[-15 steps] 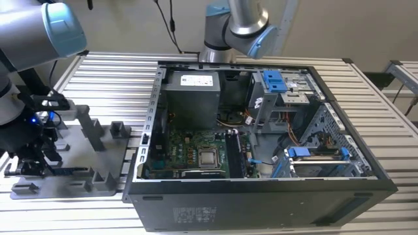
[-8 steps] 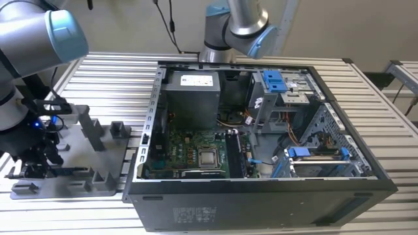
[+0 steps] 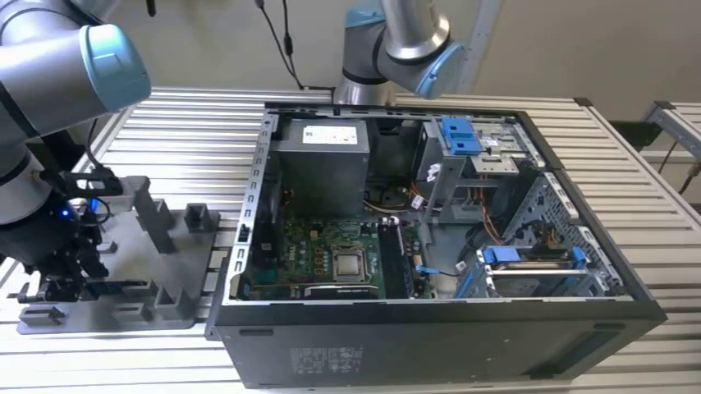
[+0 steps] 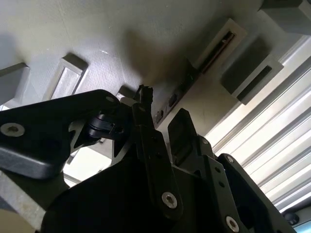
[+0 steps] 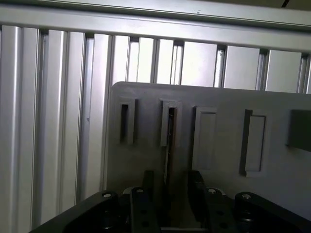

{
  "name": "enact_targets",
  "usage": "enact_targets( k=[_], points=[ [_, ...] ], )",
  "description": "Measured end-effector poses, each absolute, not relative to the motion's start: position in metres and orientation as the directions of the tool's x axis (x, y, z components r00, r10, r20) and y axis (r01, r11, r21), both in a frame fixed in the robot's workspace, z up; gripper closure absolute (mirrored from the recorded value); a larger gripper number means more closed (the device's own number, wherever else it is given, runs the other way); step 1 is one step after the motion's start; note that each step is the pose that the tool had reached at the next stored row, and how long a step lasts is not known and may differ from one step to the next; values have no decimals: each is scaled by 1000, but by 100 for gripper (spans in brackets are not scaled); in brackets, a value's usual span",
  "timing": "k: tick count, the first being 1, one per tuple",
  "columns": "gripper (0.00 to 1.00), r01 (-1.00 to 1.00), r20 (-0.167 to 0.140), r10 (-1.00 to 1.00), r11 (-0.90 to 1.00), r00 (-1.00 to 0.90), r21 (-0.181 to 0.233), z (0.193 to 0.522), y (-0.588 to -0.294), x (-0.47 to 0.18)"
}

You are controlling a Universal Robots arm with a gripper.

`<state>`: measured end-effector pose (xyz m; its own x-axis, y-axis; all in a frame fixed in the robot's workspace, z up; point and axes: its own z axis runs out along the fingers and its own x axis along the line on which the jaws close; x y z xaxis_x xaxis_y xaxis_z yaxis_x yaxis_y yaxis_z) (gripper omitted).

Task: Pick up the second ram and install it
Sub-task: 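Pick up the second ram and move it above second insertion slot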

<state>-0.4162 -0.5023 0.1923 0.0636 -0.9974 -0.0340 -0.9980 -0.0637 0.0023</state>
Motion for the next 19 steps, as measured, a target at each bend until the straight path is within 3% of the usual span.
enact_targets(
  k=[14,16,17,19],
  points=[
    [58,-998,-34,-997,-64,64,2,192,-502,-416],
    [60,-998,-34,-997,-64,64,2,192,-501,-416],
    [67,-998,-34,-997,-64,64,2,192,-501,-416],
    [67,-998,-34,-997,-64,64,2,192,-501,-416]
  ],
)
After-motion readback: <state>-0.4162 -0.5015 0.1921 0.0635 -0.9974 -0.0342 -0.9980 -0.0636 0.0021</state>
